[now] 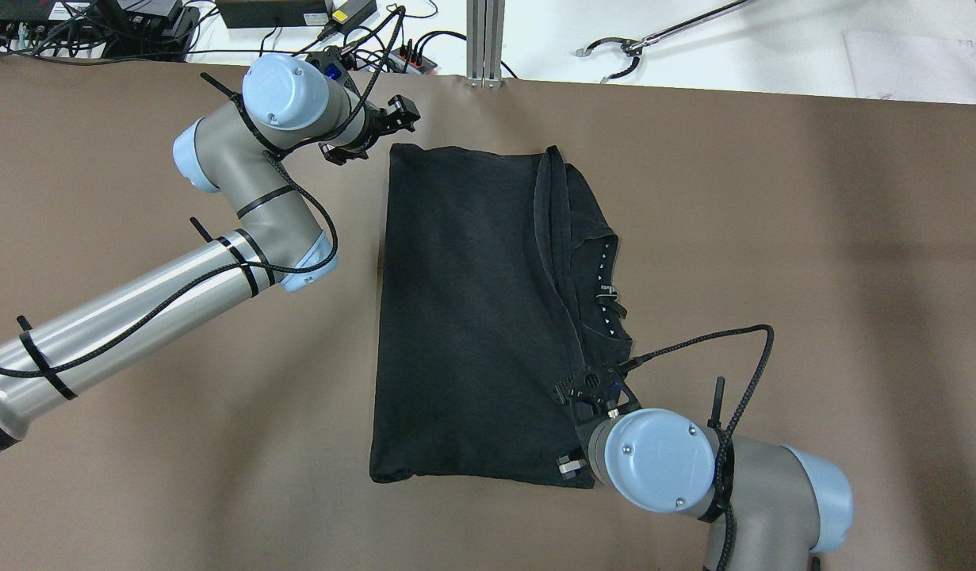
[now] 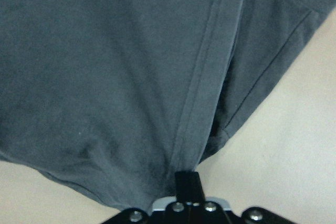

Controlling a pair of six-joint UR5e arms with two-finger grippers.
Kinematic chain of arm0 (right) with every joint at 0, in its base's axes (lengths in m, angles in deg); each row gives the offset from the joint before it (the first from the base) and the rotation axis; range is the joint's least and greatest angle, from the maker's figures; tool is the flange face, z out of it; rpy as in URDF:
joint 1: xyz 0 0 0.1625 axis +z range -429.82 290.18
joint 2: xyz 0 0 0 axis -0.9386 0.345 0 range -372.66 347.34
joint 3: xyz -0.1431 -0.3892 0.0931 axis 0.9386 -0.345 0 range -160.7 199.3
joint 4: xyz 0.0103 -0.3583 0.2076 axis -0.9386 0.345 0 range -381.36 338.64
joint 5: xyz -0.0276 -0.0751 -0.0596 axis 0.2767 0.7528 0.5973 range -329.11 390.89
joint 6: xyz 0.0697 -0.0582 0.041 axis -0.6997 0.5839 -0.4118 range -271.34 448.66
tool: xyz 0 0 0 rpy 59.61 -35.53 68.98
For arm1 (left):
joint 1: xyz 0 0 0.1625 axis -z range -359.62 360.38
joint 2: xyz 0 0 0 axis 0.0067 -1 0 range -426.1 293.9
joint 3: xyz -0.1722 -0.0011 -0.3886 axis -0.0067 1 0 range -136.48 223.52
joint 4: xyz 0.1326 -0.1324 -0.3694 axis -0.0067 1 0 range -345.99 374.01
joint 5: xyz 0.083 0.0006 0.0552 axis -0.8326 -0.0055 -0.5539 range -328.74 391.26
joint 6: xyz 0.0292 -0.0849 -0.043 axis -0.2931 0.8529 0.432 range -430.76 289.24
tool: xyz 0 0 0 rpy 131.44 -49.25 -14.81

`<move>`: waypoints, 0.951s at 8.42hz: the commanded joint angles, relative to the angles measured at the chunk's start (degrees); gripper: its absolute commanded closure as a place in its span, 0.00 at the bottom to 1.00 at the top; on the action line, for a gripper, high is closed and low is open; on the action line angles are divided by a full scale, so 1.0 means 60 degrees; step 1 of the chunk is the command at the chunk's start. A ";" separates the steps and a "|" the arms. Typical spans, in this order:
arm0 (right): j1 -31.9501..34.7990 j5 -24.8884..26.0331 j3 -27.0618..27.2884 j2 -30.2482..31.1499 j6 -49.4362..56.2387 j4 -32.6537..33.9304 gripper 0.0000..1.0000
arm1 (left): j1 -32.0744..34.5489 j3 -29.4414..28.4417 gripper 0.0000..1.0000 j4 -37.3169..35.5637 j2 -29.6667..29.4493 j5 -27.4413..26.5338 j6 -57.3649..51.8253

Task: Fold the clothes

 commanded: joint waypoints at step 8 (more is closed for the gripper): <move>0.2313 0.0033 -0.3367 -0.2278 0.0469 -0.1244 0.05 | -0.0420 0.0579 0.06 -0.0026 0.0226 -0.0366 0.0557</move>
